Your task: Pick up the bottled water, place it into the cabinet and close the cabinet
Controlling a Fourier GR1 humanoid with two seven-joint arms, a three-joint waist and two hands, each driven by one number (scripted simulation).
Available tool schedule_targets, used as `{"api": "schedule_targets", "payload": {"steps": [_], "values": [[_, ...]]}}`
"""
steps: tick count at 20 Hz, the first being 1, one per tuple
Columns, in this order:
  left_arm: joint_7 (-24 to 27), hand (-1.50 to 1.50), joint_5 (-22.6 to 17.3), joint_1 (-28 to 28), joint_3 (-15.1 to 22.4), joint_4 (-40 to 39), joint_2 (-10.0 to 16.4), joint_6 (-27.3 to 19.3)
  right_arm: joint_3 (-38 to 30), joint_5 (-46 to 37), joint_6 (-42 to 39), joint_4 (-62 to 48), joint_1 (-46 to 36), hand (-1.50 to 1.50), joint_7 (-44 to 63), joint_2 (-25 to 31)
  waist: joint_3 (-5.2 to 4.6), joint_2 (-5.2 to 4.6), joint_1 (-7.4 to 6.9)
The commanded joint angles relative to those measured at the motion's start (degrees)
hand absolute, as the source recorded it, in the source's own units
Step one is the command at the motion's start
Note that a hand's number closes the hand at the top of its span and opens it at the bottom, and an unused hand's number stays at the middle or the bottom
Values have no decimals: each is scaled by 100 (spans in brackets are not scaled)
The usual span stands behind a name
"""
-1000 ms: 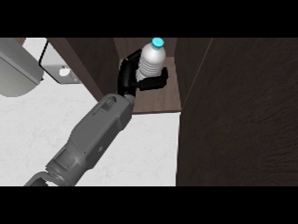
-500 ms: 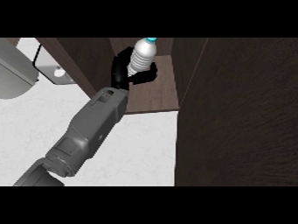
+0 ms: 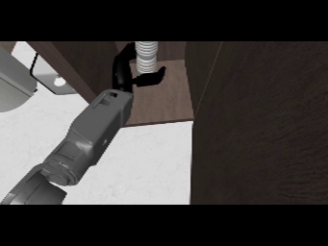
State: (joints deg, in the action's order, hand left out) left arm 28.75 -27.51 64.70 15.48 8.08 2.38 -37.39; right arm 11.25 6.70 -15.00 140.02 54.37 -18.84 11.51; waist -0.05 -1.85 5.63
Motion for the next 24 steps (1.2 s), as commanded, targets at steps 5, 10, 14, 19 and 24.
{"api": "schedule_targets", "payload": {"steps": [5, 10, 14, 19, 24], "values": [[191, -150, 214, 310, 52, -404, -61, -457, -19, 318, -225, 320, 266, -150, 44, 106, -3, -5, 86], [225, -150, 170, 471, -15, -256, 145, 556, 39, 225, -309, 33, 72, -150, -64, 78, -5, -44, 83], [760, -150, -164, 424, -393, 159, -67, 895, -124, 525, -336, 397, 226, -150, 109, 158, -8, 12, -34], [1062, -150, -285, 433, -589, 294, -29, 1643, 81, 271, -280, 40, 45, -150, 45, -19, -1, 61, -203], [1219, -150, -262, 261, -590, 382, -231, 1638, -232, 548, -340, 352, 357, -150, 99, 62, 3, 130, -280]]}}
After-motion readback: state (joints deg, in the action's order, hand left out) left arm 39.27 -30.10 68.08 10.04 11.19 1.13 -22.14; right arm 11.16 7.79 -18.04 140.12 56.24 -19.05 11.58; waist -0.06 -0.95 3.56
